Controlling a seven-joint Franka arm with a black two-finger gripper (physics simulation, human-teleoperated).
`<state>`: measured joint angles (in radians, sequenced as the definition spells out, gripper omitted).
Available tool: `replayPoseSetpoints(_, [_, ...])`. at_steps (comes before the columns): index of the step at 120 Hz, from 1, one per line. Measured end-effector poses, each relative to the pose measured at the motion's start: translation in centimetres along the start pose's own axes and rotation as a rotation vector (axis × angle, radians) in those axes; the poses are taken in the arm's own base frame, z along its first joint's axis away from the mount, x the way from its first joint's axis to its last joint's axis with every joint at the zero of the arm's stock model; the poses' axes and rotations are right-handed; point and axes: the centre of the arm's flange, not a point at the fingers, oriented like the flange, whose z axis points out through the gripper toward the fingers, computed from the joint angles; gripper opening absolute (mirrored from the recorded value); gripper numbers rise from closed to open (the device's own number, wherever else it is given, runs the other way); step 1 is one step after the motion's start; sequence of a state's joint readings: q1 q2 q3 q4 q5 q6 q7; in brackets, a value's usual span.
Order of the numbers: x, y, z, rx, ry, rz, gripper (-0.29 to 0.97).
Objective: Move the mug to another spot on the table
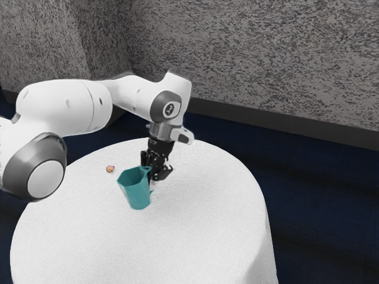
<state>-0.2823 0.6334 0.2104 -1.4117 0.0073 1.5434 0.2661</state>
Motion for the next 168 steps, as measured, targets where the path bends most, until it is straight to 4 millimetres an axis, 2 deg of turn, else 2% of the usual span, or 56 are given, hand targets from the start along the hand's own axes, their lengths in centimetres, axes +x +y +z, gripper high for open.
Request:
replayPoseSetpoints(33, [-0.2, -1.2, 3.5, -0.015, -0.113, -0.051, -0.07])
replayPoseSetpoints(60, [0.9, -1.7, 4.3, -0.008, -0.130, -0.073, -0.07])
replayPoseSetpoints(102, [1.6, -3.9, 4.9, -0.015, -0.130, -0.117, -0.07])
replayPoseSetpoints(122, [2.2, -3.9, 5.5, -0.014, -0.133, -0.119, -0.08])
replayPoseSetpoints(148, [2.4, -3.9, 5.1, -0.024, -0.103, -0.125, 0.35])
replayPoseSetpoints(156, [2.5, -4.1, 4.0, -0.020, -0.061, -0.129, 0.44])
replayPoseSetpoints(168, [2.6, -4.3, 1.4, -0.026, 0.059, -0.134, 0.52])
